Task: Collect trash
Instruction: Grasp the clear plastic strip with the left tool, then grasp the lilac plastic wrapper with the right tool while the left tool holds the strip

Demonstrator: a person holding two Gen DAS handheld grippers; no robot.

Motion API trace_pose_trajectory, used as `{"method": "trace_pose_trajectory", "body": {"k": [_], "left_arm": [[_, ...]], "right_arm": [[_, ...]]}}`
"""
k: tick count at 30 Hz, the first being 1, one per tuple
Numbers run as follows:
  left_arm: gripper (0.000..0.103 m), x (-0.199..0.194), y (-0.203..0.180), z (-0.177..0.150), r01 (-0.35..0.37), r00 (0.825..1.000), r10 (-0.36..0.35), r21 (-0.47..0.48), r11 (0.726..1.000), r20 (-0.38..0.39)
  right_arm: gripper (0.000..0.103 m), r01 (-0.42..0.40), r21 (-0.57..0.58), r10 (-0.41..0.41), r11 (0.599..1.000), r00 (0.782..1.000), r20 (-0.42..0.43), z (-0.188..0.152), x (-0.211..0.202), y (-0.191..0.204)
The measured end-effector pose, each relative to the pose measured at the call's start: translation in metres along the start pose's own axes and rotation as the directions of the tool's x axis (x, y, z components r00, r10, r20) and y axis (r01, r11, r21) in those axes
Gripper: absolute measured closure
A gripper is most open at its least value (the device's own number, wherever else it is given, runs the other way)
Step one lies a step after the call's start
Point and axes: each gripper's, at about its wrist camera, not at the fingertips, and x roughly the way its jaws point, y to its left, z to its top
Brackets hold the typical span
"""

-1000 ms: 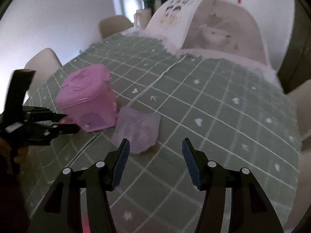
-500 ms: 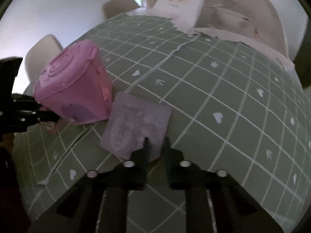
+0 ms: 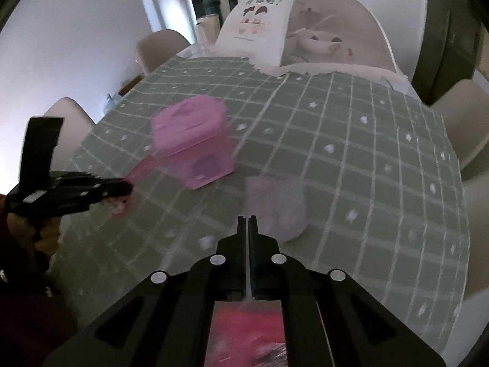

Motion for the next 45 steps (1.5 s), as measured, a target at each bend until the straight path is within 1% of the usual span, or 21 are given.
{"method": "trace_pose_trajectory", "body": {"k": [3, 5, 6, 8, 9, 10, 11, 13, 14, 15, 16, 17, 18, 21, 23, 24, 27, 32, 36, 42, 45], "left_arm": [[0.09, -0.014, 0.01, -0.007, 0.008, 1.0, -0.008, 0.004, 1.0, 0.011], [0.09, -0.023, 0.018, -0.013, 0.013, 1.0, -0.013, 0.003, 1.0, 0.016], [0.09, -0.026, 0.022, -0.016, 0.015, 1.0, -0.015, 0.0, 1.0, 0.015], [0.09, -0.031, 0.03, -0.02, 0.025, 1.0, -0.025, -0.013, 1.0, 0.011], [0.09, -0.033, 0.032, -0.023, 0.029, 1.0, -0.029, -0.018, 0.999, 0.01], [0.09, -0.035, 0.035, -0.023, 0.033, 0.999, -0.033, -0.024, 0.999, 0.008], [0.09, -0.036, 0.036, -0.023, 0.034, 0.999, -0.034, -0.023, 0.999, 0.007], [0.09, -0.039, 0.036, -0.024, 0.036, 0.999, -0.036, -0.013, 0.999, 0.009], [0.09, -0.042, 0.037, -0.023, 0.037, 0.999, -0.037, 0.001, 0.999, 0.012], [0.09, -0.044, 0.037, -0.023, 0.036, 0.999, -0.036, 0.017, 0.999, 0.015], [0.09, -0.047, 0.038, -0.022, 0.032, 0.999, -0.033, 0.031, 0.999, 0.018], [0.09, -0.049, 0.039, -0.021, 0.028, 0.999, -0.029, 0.042, 0.999, 0.022], [0.09, -0.05, 0.041, -0.021, 0.027, 0.999, -0.028, 0.045, 0.999, 0.023], [0.09, -0.051, 0.051, -0.017, 0.026, 0.999, -0.027, 0.042, 0.999, 0.019], [0.09, -0.047, 0.057, -0.015, 0.022, 1.0, -0.022, 0.034, 0.999, 0.008], [0.09, -0.043, 0.059, -0.014, 0.022, 1.0, -0.022, 0.029, 0.999, -0.002], [0.09, -0.033, 0.062, -0.01, 0.031, 0.999, -0.03, 0.023, 0.999, -0.025], [0.09, -0.019, 0.057, 0.001, 0.049, 0.998, -0.047, 0.048, 0.998, -0.045], [0.09, -0.009, 0.055, 0.007, 0.06, 0.997, -0.056, 0.054, 0.997, -0.061], [0.09, 0.0, 0.054, 0.009, 0.067, 0.995, -0.063, 0.046, 0.997, -0.076], [0.09, 0.001, 0.054, 0.009, 0.068, 0.995, -0.064, 0.048, 0.997, -0.08]], "right_arm": [[0.099, -0.001, 0.038, 0.001, 0.999, 1.0, -0.001, -0.018, -0.003, 0.028], [0.099, 0.016, 0.073, -0.016, 0.997, 1.0, 0.0, -0.03, -0.004, 0.04], [0.099, 0.036, 0.097, -0.037, 0.995, 0.999, 0.01, -0.034, -0.006, 0.041], [0.098, 0.066, 0.193, -0.077, 0.979, 0.996, 0.05, -0.038, -0.013, 0.032], [0.097, 0.073, 0.253, -0.093, 0.965, 0.994, 0.065, -0.037, -0.014, 0.023], [0.097, 0.097, 0.322, -0.127, 0.942, 0.989, 0.073, -0.036, -0.014, 0.013], [0.095, 0.113, 0.354, -0.15, 0.929, 0.985, 0.08, -0.035, -0.013, 0.01], [0.088, 0.115, 0.42, -0.18, 0.9, 0.976, 0.119, -0.036, -0.007, 0.008], [0.076, 0.085, 0.47, -0.173, 0.878, 0.974, 0.146, -0.037, 0.002, 0.011], [0.07, 0.071, 0.49, -0.17, 0.869, 0.972, 0.161, -0.039, 0.007, 0.014], [0.06, 0.047, 0.518, -0.17, 0.854, 0.966, 0.193, -0.043, 0.017, 0.02], [0.058, 0.042, 0.526, -0.175, 0.849, 0.963, 0.206, -0.045, 0.023, 0.024], [0.058, 0.051, 0.527, -0.186, 0.848, 0.961, 0.206, -0.048, 0.03, 0.03], [0.058, 0.113, 0.507, -0.227, 0.854, 0.959, 0.169, -0.053, 0.047, 0.034], [0.058, 0.176, 0.474, -0.274, 0.863, 0.95, 0.147, -0.052, 0.051, 0.031], [0.058, 0.191, 0.469, -0.289, 0.862, 0.946, 0.145, -0.054, 0.049, 0.028], [0.058, 0.22, 0.494, -0.325, 0.841, 0.936, 0.137, -0.049, 0.05, 0.008], [0.058, 0.245, 0.535, -0.362, 0.809, 0.924, 0.124, -0.036, 0.057, -0.024], [0.058, 0.279, 0.552, -0.395, 0.786, 0.913, 0.101, -0.026, 0.062, -0.04], [0.058, 0.347, 0.496, -0.428, 0.796, 0.902, 0.055, -0.017, 0.073, -0.037], [0.058, 0.366, 0.476, -0.438, 0.799, 0.898, 0.044, -0.016, 0.076, -0.034]]}}
